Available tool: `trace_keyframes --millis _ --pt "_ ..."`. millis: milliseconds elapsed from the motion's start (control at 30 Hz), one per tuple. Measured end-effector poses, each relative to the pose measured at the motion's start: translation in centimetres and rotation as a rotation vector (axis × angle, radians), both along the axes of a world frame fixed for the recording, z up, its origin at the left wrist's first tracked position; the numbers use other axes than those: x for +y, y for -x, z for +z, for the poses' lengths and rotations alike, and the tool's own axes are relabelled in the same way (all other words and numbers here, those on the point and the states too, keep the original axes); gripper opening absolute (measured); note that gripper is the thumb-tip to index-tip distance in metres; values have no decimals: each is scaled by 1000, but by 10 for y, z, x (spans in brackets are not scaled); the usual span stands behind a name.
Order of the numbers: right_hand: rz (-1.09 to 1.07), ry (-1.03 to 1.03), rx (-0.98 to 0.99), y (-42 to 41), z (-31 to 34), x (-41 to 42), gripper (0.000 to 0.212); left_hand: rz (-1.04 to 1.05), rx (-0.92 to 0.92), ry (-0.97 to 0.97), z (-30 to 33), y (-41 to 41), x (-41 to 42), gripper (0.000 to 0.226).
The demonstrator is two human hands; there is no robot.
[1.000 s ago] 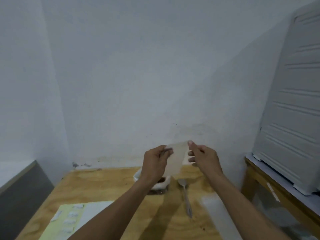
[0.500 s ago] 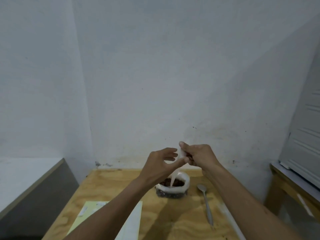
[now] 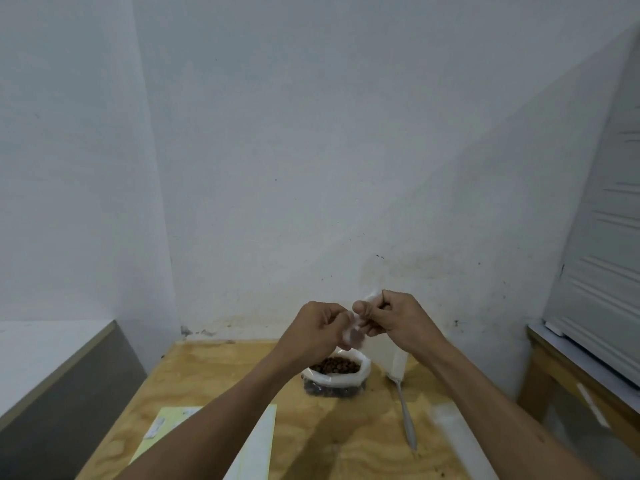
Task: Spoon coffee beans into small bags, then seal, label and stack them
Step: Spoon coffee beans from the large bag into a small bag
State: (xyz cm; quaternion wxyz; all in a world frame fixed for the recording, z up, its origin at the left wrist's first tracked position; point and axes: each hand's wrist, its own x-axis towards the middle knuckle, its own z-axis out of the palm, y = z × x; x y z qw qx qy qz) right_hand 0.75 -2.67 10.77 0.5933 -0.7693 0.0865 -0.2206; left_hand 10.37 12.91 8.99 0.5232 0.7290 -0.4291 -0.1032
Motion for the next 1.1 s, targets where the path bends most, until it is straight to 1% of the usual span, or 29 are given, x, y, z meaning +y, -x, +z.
trace_keyframes --millis 133,233,400,467,533,600,633,700,733,767,833,867,900,967,1000,1033,1067,1100 --pt "99 -26 32 1 0 -3 40 96 -48 68 0 9 1 33" --pt "114 16 52 -3 -1 -2 35 157 -70 116 -3 16 0 34" --pt "139 58 82 -4 -1 3 32 313 -86 147 -12 20 -6 41" --pt "117 73 65 -5 -1 7 27 331 -57 173 -12 21 -7 42" --pt "53 72 37 -5 -3 13 16 356 -20 204 -10 19 -8 38" --pt "-33 68 19 -4 -5 19 17 415 -7 210 -6 17 -6 36" --pt "-73 69 26 -3 -6 21 17 445 -42 207 -6 15 -4 37" --pt "-129 56 81 -3 -7 24 12 493 -170 182 -10 12 -1 40" --pt "-142 41 117 -2 -5 25 6 507 -238 167 -12 13 1 38" --pt "-147 31 145 -2 -4 25 6 504 -298 146 -14 13 3 34" --pt "-144 41 166 -3 0 21 11 431 -340 128 -15 15 11 24" --pt "-147 64 167 -2 2 20 14 351 -336 100 -14 14 15 25" --pt "-151 91 161 0 4 18 16 242 -328 36 -12 13 20 41" --pt "-136 124 140 2 7 16 25 43 -349 -128 -7 8 26 89" --pt "-106 140 136 4 9 17 30 2 -406 -210 -3 5 28 110" --pt "-68 161 145 5 11 19 34 -14 -478 -280 0 1 29 125" --pt "-35 181 164 6 11 21 37 -21 -540 -334 4 -1 29 131" --pt "-13 205 181 7 11 21 37 -30 -574 -365 7 -4 28 129"
